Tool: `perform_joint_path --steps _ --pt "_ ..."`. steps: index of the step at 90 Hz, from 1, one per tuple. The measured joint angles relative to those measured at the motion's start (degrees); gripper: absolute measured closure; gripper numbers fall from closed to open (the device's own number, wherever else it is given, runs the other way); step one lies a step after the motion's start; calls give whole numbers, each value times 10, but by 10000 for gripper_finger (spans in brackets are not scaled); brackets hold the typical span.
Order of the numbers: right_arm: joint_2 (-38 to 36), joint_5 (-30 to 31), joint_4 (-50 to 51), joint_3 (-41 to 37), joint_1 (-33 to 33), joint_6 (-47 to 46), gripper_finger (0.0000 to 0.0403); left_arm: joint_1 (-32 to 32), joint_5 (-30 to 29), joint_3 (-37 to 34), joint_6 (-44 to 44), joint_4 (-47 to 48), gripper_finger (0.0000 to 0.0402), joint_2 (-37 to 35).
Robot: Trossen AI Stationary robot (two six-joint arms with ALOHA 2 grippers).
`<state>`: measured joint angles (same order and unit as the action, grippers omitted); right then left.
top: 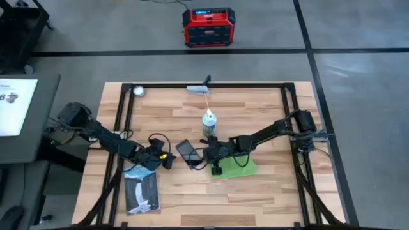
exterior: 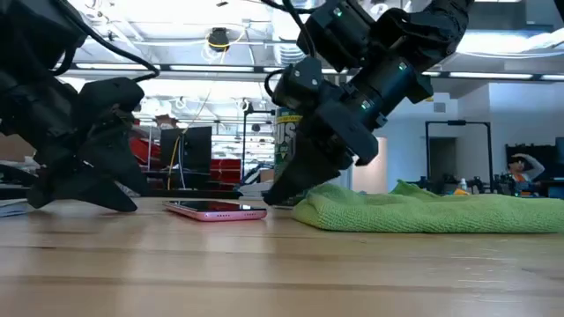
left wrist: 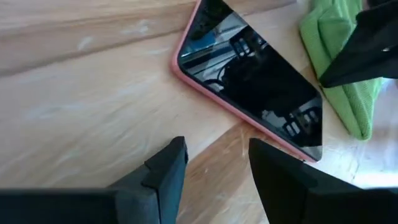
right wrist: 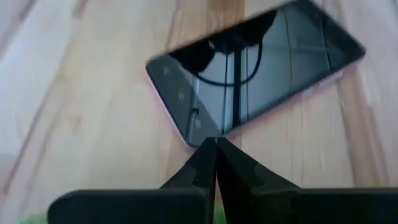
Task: Apply microfiber cloth
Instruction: Spray the pink cellphone using the spray bottle
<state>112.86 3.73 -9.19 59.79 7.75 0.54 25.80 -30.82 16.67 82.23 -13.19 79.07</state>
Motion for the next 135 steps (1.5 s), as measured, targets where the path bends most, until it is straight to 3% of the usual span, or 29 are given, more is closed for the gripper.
perform_joint_path --steps 31,78,135 --pt "15 7 -48 4 -3 0 403 -18 11 0 -14 -11 244 0" --pt "64 -8 17 68 -4 15 403 -21 15 -1 -21 -11 244 0" --pt "66 -10 49 92 -11 42 403 -106 55 0 -79 -51 244 21"
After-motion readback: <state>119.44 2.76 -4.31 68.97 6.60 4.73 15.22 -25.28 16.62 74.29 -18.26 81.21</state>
